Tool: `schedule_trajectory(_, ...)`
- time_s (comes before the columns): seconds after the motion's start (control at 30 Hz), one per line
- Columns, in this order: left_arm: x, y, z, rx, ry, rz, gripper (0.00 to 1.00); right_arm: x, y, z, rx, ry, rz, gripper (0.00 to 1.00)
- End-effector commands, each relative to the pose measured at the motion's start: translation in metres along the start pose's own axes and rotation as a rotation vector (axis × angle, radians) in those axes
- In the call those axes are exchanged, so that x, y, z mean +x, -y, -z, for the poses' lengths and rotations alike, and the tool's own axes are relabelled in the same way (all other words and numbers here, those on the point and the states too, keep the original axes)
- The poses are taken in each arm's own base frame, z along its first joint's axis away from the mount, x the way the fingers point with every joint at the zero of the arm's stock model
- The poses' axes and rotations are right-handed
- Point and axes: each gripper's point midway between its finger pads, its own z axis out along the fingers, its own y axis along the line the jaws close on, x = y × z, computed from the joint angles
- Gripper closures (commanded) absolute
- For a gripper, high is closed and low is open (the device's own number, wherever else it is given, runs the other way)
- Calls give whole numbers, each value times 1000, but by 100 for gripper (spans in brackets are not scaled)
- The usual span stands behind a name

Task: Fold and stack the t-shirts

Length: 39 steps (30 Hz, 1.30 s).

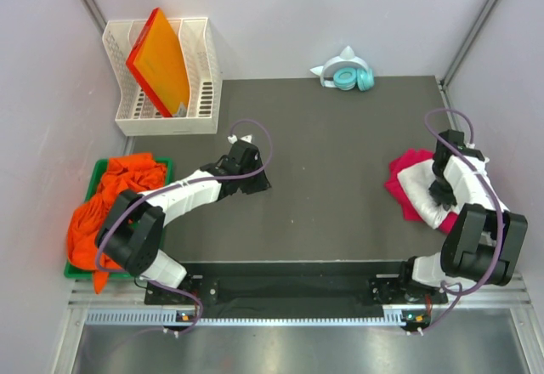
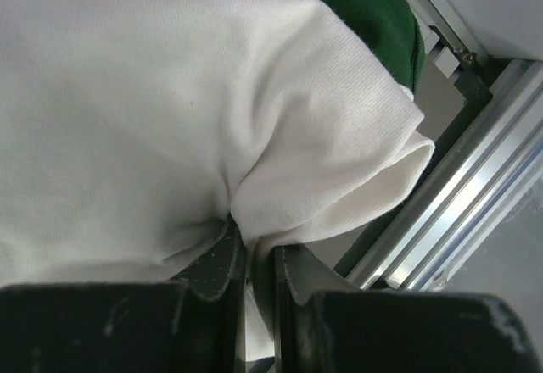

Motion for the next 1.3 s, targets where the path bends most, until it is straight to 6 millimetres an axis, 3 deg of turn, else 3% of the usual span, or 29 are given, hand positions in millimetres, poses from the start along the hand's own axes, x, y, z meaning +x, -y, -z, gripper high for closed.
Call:
schedule_trajectory(0.0, -4, 6, -2, 21, 15, -18, 75, 11, 5, 3, -6, -53, -25, 100)
schedule_trajectory(0.03, -4, 6, -2, 22, 16, -16, 75, 4, 4, 8, -24, -20, -45, 99)
schedule_trajectory(0.13, -4, 7, -3, 26, 12, -17, 75, -23, -2, 40, -173, 147, -128, 77)
schedule_trajectory(0.17, -3, 6, -4, 27, 10, -15, 75, -31, -3, 54, -213, 200, -147, 63)
schedule_trajectory(0.37, -1, 10, -4, 44, -2, -21, 75, -56, -8, 90, -274, 283, -168, 39)
schedule_trajectory(0.47, 1, 9, -4, 40, -7, -23, 75, -69, -15, 112, -340, 322, -184, 35)
schedule_trajectory(0.57, 4, 10, -5, 43, -16, -19, 75, -80, -41, 134, -500, 352, -192, 38)
schedule_trajectory(0.63, 4, 12, -6, 49, -24, -14, 75, -76, -63, 138, -614, 326, -191, 47)
schedule_trajectory(0.67, 5, 13, -7, 49, -30, -15, 75, -84, -72, 142, -661, 350, -215, 62)
schedule_trajectory(0.73, 5, 14, -5, 53, -34, -20, 75, -78, -83, 130, -685, 320, -265, 78)
schedule_trajectory(0.77, 5, 14, -4, 47, -38, -20, 76, -82, -87, 127, -693, 329, -295, 91)
schedule_trajectory(0.83, 5, 13, -2, 43, -38, -29, 76, -76, -91, 107, -654, 290, -340, 99)
schedule_trajectory(0.97, 2, 10, 4, 21, -31, -47, 76, -61, -88, 70, -541, 202, -381, 100)
schedule_trajectory(1.27, 6, 2, 6, -14, -38, -56, 76, -10, -44, 4, -364, 49, -557, 100)
